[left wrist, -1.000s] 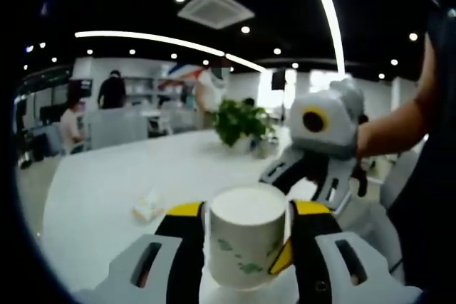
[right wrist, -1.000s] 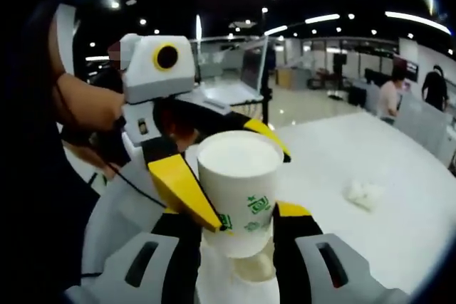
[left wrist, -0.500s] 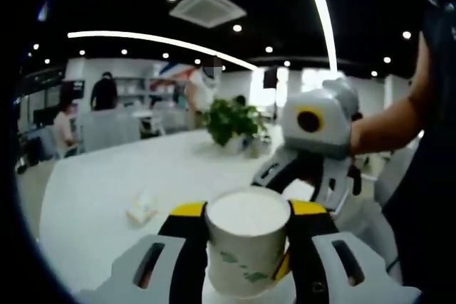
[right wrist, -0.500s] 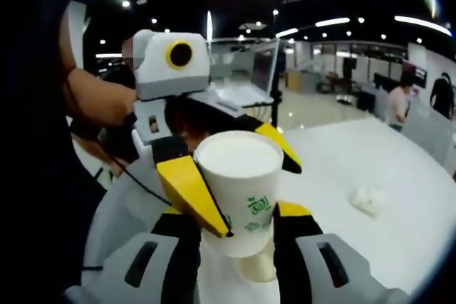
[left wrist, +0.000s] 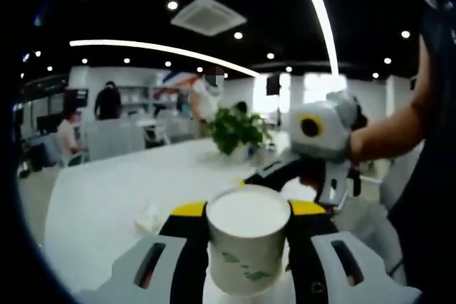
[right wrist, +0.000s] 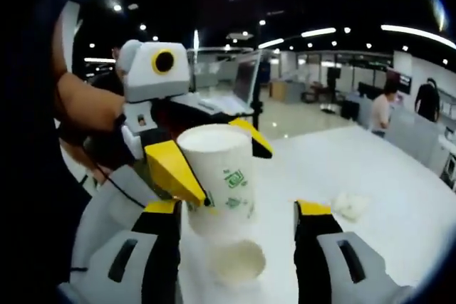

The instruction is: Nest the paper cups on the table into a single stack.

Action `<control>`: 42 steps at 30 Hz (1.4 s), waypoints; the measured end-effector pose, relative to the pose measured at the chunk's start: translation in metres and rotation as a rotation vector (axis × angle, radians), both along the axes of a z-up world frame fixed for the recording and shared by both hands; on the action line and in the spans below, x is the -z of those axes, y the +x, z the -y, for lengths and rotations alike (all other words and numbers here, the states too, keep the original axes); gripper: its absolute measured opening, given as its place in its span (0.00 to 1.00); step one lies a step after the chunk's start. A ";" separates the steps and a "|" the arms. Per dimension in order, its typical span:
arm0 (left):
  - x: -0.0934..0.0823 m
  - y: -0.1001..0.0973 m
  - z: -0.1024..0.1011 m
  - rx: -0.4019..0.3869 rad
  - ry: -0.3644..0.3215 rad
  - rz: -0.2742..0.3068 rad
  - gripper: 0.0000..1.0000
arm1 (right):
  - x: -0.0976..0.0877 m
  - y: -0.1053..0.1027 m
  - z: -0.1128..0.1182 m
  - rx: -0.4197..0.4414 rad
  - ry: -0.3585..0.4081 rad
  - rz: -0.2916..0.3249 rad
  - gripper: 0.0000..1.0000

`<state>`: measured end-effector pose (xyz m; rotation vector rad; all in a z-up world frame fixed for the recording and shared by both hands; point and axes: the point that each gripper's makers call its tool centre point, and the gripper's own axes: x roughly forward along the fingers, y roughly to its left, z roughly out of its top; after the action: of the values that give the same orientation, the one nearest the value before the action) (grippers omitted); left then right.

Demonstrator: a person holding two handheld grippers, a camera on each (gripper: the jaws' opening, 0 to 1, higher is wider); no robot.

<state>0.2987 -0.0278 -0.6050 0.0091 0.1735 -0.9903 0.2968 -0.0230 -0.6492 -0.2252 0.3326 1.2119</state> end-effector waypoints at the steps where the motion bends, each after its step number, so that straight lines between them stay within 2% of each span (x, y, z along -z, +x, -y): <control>1: -0.001 0.002 -0.001 -0.006 -0.007 0.002 0.40 | -0.001 0.001 0.001 0.007 0.004 0.002 0.76; 6: -0.010 0.007 -0.004 -0.024 -0.042 0.007 0.40 | -0.015 0.009 0.013 0.064 0.073 0.042 0.83; 12: -0.017 0.004 -0.002 0.005 -0.078 -0.005 0.40 | -0.027 0.009 0.027 0.114 0.133 0.055 1.00; 15: -0.018 0.001 0.001 0.041 -0.077 0.005 0.40 | -0.028 0.007 0.034 0.126 0.148 0.051 1.00; 17: -0.026 -0.005 0.005 0.091 -0.116 0.002 0.40 | -0.028 0.007 0.038 0.136 0.157 0.049 1.00; 21: -0.038 -0.011 0.010 0.147 -0.150 0.005 0.41 | -0.031 0.004 0.047 0.150 0.167 0.039 1.00; 23: -0.042 -0.011 0.011 0.156 -0.161 0.007 0.40 | -0.034 0.001 0.050 0.147 0.176 0.031 0.96; 27: -0.058 -0.009 0.011 0.168 -0.235 0.009 0.40 | -0.038 -0.002 0.054 0.147 0.185 0.022 0.89; 28: -0.062 -0.007 0.010 0.165 -0.256 0.017 0.40 | -0.039 -0.003 0.056 0.149 0.189 0.007 0.86; 30: -0.063 -0.004 0.009 0.147 -0.263 0.009 0.40 | -0.043 -0.003 0.058 0.153 0.196 0.015 0.82; 32: -0.070 -0.001 0.006 0.132 -0.311 0.001 0.40 | -0.049 -0.004 0.058 0.147 0.210 0.014 0.79; 34: -0.077 0.001 0.003 0.115 -0.367 -0.004 0.40 | -0.056 -0.014 0.055 0.109 0.238 -0.027 0.67; 35: -0.080 0.002 0.001 0.110 -0.390 -0.007 0.40 | -0.059 -0.016 0.054 0.100 0.244 -0.023 0.63; 37: -0.083 0.002 -0.001 0.104 -0.404 -0.008 0.40 | -0.062 -0.019 0.051 0.087 0.246 -0.025 0.62; 38: -0.083 0.002 -0.002 0.102 -0.409 -0.008 0.40 | -0.064 -0.024 0.048 0.065 0.251 -0.044 0.61; 42: -0.087 0.002 -0.003 0.100 -0.431 -0.007 0.41 | -0.072 -0.037 0.037 0.008 0.284 -0.097 0.47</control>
<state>0.3003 -0.0248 -0.5176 -0.3826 -0.0371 -1.1119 0.2598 -0.0602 -0.5772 0.0804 0.2416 1.2489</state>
